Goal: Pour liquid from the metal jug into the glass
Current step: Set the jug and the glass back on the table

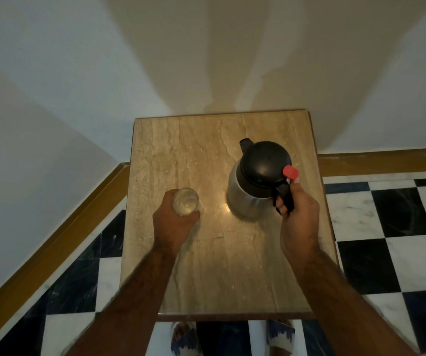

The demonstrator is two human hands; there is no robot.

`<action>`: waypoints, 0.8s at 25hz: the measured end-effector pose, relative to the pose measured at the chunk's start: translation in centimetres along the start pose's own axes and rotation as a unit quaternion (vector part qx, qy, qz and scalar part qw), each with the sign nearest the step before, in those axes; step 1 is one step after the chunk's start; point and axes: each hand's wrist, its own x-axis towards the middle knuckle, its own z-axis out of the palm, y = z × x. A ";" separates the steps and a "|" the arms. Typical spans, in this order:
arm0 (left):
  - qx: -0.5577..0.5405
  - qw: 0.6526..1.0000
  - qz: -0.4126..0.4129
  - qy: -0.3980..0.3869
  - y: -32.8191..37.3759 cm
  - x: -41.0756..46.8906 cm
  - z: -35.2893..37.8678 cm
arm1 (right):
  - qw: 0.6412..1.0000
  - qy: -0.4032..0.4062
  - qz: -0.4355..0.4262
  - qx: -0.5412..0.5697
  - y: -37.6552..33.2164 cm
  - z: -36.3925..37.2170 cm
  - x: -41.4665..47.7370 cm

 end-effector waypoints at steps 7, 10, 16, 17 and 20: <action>0.008 1.000 -0.001 0.022 0.5 -0.3 0.7 | 1.000 0.005 0.014 0.013 1.5 -0.4 0.5; 0.006 1.000 0.008 0.023 0.3 -0.3 0.8 | 1.000 0.006 0.015 0.020 2.0 -0.6 0.7; 0.005 1.000 0.001 0.018 0.1 -0.4 1.0 | 0.999 0.018 0.028 0.014 3.3 -1.1 0.1; 0.002 1.000 -0.002 0.014 0.1 -0.4 1.0 | 0.999 0.019 0.031 0.012 3.2 -1.0 0.0; 0.012 1.000 -0.016 -0.011 0.0 -0.4 1.0 | 1.000 0.028 -0.006 0.003 3.1 -0.9 -0.6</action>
